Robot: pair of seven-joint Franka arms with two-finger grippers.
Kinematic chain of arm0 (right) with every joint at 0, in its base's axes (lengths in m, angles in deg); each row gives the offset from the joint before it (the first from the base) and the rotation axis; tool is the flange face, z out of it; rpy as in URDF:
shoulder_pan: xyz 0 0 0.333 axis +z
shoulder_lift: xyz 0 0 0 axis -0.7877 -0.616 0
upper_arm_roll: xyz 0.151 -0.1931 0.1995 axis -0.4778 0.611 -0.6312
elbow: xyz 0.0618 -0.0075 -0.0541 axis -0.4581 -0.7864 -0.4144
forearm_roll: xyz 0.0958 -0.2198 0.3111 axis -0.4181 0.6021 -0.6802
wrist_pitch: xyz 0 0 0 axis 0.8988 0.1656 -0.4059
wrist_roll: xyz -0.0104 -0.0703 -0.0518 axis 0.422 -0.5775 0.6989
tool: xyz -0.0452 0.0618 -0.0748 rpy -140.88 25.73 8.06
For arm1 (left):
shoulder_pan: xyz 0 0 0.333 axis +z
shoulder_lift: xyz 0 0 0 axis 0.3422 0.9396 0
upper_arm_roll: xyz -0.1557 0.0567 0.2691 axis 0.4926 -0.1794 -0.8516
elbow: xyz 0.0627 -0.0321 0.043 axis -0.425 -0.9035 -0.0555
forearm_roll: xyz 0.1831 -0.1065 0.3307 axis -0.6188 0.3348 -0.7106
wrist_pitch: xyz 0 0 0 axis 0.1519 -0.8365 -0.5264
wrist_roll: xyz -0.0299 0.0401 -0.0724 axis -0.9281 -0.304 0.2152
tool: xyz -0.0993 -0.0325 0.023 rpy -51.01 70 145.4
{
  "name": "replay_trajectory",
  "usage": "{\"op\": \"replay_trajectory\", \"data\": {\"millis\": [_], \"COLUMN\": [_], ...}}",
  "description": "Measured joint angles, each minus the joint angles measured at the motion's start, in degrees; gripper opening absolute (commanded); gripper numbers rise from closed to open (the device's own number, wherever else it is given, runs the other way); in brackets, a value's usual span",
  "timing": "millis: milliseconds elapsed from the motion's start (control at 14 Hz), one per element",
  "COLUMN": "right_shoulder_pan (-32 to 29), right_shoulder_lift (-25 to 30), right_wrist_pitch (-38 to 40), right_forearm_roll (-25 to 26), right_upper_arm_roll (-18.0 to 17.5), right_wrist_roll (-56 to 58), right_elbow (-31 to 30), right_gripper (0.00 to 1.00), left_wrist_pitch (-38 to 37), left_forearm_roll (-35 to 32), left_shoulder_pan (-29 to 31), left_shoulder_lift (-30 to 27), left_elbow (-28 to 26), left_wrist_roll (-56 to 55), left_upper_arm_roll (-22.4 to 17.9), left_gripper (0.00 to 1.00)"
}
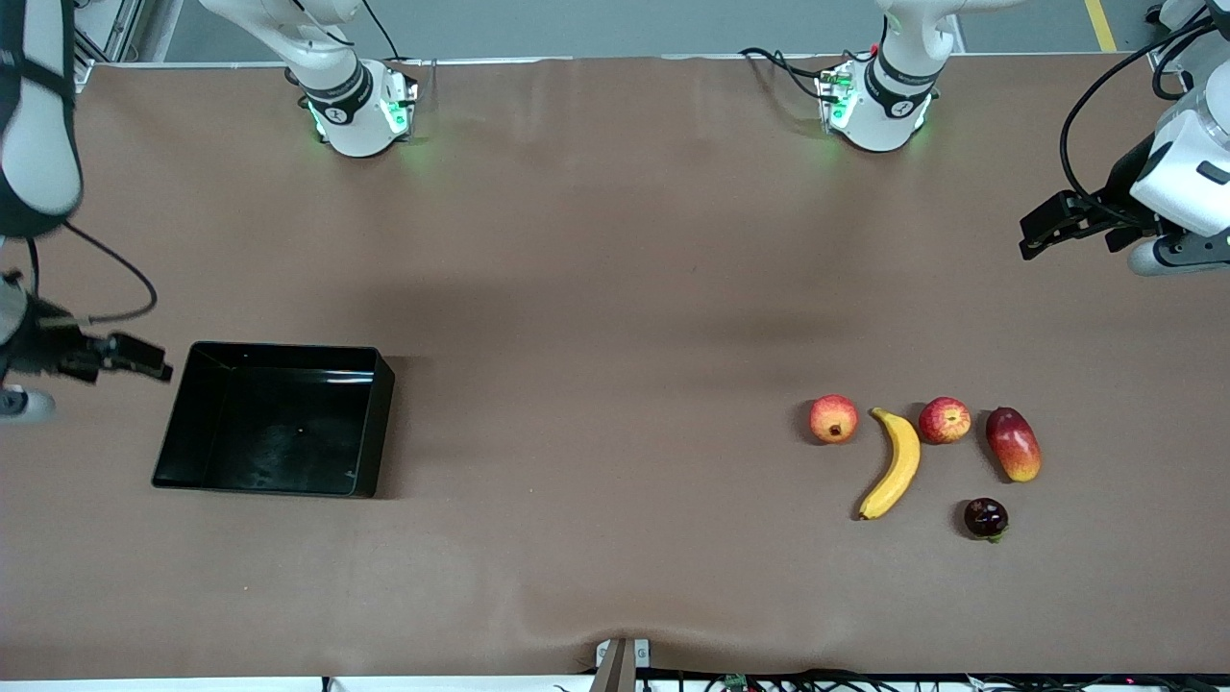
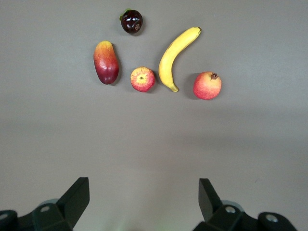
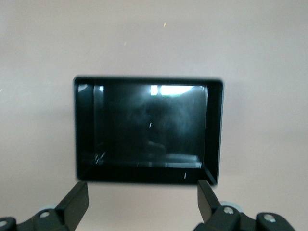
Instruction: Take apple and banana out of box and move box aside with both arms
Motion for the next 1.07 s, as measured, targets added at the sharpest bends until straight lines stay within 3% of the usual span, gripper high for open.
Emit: {"op": "replay_trajectory", "data": {"millis": [286,571,786,1071], "right_shoulder_pan": [0.86,2.4,2.66,2.66], "right_shoulder_lift": [6.64,12.27,14.49,15.36], "right_wrist_pitch": [9.43,14.09,18.66,18.96], "right_forearm_roll": [0.11,0.11,0.16,1.81], "right_upper_arm_roll": [-0.03,-0.38,-1.18,-0.98], "right_wrist_roll": [-1.22,-1.38,-1.54,-1.55], "right_elbow": [-0.14,-1.01,-1.55,-1.51], "right_gripper": [1.0,1.0,1.0,1.0], "left_wrist_pitch": [-0.02,-0.04,-0.04,-0.03], "left_forearm_roll": [0.0,0.0,0.0,0.0], "left_shoulder_pan": [0.0,0.0,0.0,0.0], "left_shoulder_lift": [0.0,-0.02,-0.05,-0.06], "left_elbow": [0.05,0.14,0.4,2.45], "left_wrist_roll": [0.0,0.0,0.0,0.0], "left_upper_arm_roll": [0.0,0.01,0.01,0.01], "left_gripper": [1.0,1.0,1.0,1.0]}}
